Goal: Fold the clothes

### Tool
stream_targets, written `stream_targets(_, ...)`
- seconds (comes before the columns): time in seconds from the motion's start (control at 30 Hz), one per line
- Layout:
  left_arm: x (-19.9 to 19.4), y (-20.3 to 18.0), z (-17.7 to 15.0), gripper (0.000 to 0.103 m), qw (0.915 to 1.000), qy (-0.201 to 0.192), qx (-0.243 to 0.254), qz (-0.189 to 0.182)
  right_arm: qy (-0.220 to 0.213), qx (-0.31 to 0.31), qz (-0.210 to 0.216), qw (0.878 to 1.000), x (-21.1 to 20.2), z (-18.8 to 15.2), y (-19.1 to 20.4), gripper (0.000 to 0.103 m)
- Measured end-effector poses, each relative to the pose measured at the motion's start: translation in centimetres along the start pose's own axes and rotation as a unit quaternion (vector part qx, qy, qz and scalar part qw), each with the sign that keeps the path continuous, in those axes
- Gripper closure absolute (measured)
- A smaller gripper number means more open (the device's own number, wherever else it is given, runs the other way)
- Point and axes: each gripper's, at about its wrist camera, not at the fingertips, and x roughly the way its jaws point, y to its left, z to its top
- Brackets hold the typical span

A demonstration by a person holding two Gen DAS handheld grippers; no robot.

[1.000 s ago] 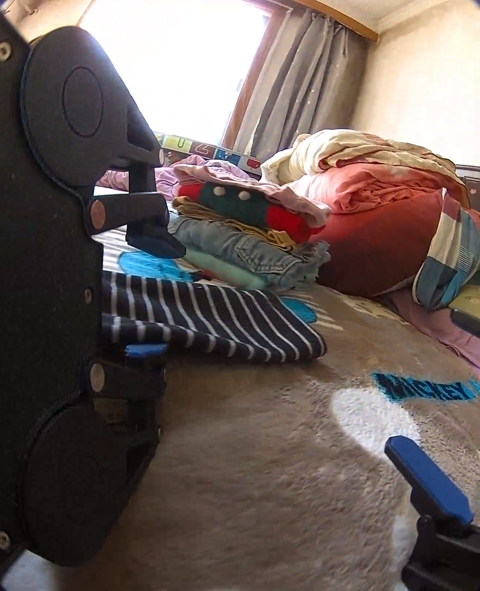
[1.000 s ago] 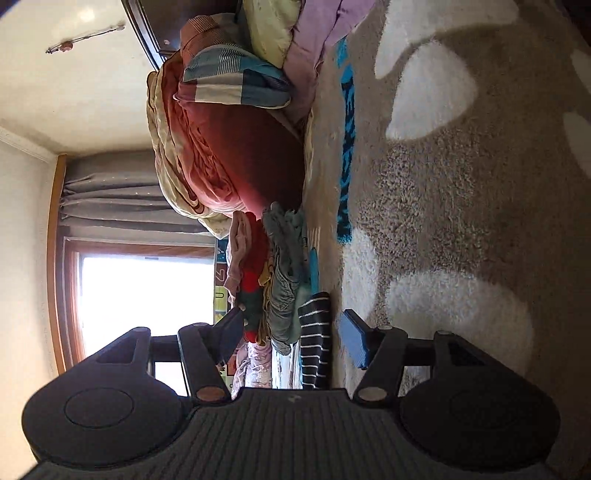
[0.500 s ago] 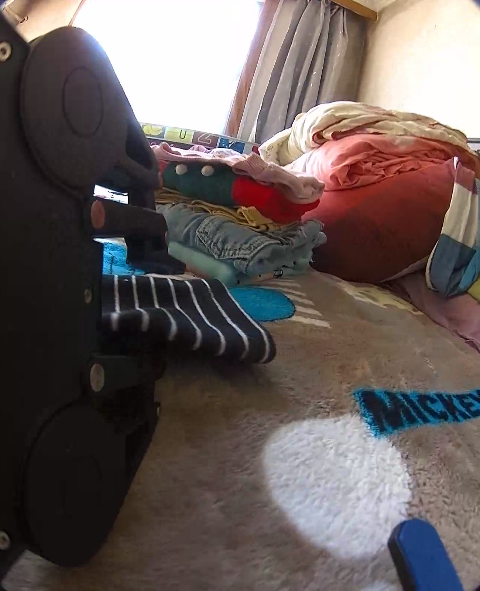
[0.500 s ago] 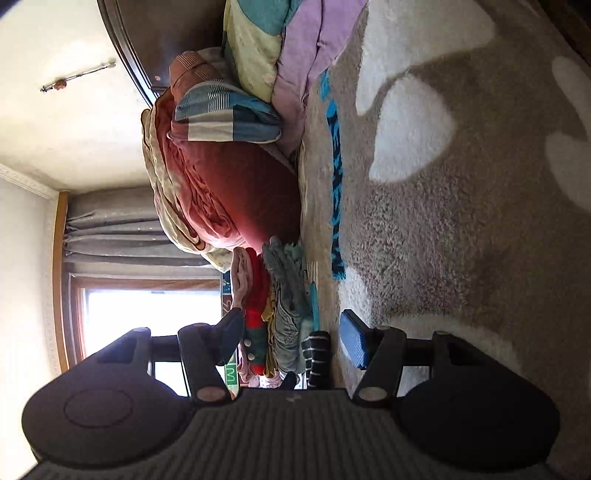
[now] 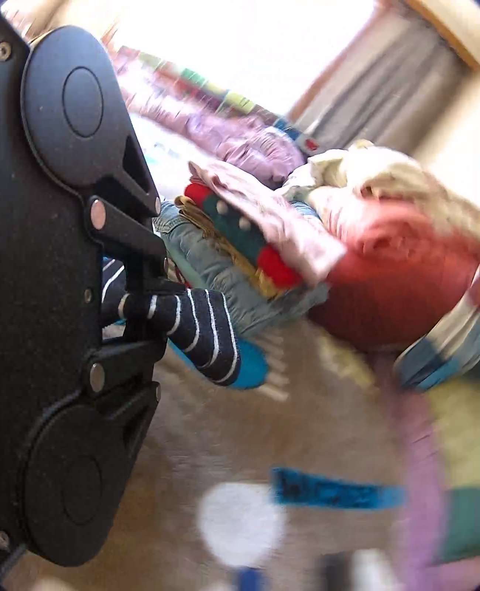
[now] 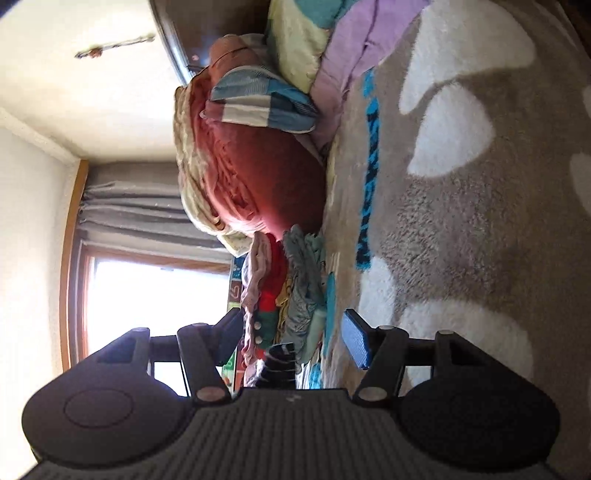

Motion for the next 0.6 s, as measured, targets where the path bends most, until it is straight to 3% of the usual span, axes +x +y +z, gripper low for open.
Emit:
stream_targets(0.17, -3.6, 6.6, -1.6, 0.1, 0.9944, -0.019, -0.1, -0.027, 0.048, -0.088, 0.006, 0.995, 0.4, -2.3, 2.5, 0.042)
stream_targets(0.3, -6.4, 11.9, -2.8, 0.1, 0.982, -0.034, -0.18, -0.048, 0.107, -0.202, 0.02, 0.973, 1.3, -6.2, 5.7, 0.041)
stream_targets(0.43, -8.9, 16.7, -4.4, 0.1, 0.9664, -0.045, -0.246, -0.059, 0.169, -0.318, 0.037, 0.932, 2.2, -12.0, 8.6, 0.039)
stream_targets(0.6, -11.2, 19.9, -7.8, 0.1, 0.9574, -0.051, -0.283, -0.032, 0.235, -0.446, 0.051, 0.862, 2.8, -19.1, 11.4, 0.035)
